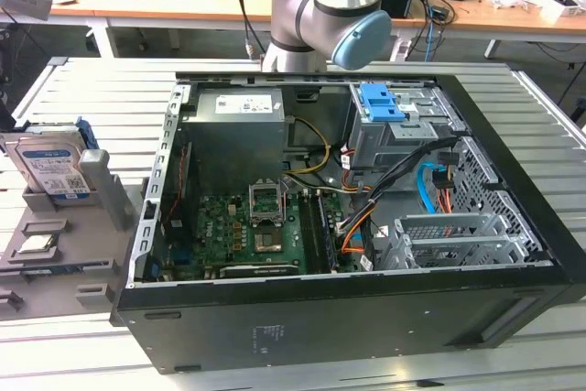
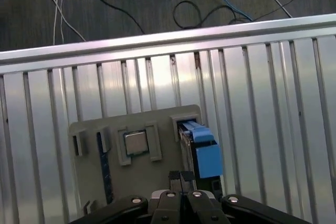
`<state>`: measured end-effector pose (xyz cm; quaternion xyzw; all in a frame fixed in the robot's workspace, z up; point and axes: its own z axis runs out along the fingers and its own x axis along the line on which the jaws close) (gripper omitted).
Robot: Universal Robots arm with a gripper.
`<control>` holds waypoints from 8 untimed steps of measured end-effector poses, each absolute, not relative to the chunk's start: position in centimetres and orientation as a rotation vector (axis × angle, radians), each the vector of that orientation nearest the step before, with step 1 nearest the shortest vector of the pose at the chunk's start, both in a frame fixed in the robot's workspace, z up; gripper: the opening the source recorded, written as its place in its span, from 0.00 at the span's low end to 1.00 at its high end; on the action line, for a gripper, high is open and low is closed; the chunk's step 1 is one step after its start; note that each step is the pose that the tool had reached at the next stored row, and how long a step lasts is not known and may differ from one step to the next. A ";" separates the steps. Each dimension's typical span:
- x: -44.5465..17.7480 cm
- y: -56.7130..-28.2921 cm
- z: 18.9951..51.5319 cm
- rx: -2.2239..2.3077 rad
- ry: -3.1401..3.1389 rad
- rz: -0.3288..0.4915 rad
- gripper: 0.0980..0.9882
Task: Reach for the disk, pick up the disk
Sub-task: 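Pick up the disk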
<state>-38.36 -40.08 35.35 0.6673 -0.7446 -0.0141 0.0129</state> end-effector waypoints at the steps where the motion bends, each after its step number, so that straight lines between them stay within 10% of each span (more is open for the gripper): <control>1: -38.4 -40.1 35.3 2.092 -2.308 -0.044 0.01; 8: -38.4 -40.1 35.3 2.181 -2.223 -0.042 0.01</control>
